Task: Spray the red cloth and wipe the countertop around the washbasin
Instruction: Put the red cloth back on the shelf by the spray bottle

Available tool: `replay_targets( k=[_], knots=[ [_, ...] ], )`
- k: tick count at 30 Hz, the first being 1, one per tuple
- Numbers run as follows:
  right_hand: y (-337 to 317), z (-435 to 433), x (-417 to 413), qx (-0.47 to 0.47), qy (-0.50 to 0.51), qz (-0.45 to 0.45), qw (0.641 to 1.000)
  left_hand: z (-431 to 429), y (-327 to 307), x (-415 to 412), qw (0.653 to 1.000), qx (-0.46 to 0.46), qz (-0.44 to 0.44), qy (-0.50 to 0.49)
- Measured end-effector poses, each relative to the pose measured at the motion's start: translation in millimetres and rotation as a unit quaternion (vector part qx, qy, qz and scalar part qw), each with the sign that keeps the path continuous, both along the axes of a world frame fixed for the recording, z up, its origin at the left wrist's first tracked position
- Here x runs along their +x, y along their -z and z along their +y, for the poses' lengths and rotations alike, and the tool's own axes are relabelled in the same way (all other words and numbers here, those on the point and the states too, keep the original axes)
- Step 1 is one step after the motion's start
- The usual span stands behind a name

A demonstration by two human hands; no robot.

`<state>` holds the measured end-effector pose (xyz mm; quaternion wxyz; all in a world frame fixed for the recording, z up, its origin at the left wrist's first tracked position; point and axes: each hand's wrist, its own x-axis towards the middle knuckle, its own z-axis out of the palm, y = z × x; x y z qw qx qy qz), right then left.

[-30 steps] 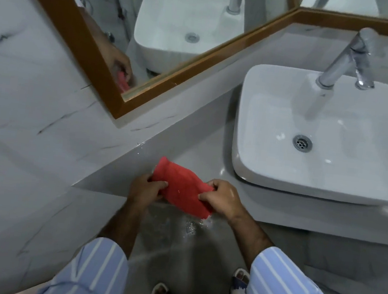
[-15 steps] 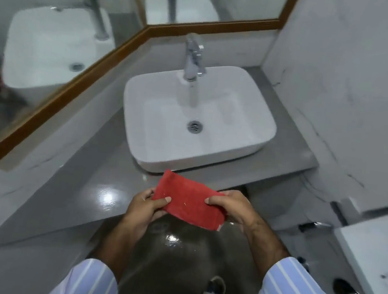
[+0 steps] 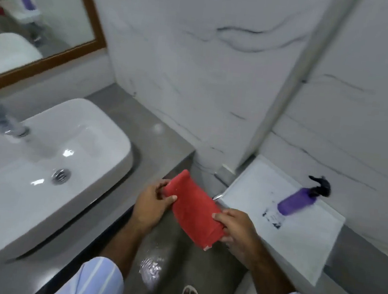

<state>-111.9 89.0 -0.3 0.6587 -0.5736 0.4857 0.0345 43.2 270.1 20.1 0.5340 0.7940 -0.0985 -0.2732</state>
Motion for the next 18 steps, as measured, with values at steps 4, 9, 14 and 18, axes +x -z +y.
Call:
replay_targets(
  k=[4, 9, 14, 18],
  knots=[
    [7, -42, -32, 0.005, 0.1, -0.02, 0.995, -118, -24, -7, 0.967, 0.074, -0.186, 0.159],
    [10, -68, -43, 0.103, 0.168, -0.056, 0.979, -232, -34, -19, 0.915, 0.098, -0.246, 0.304],
    [31, -104, -36, 0.167, 0.237, -0.081, 0.954, -304, -9, -15, 0.884, 0.148, -0.242, 0.371],
    [50, -122, -31, 0.183, 0.263, -0.074, 0.944, -334, 28, -12, 0.884, 0.182, -0.201, 0.38]
  ],
)
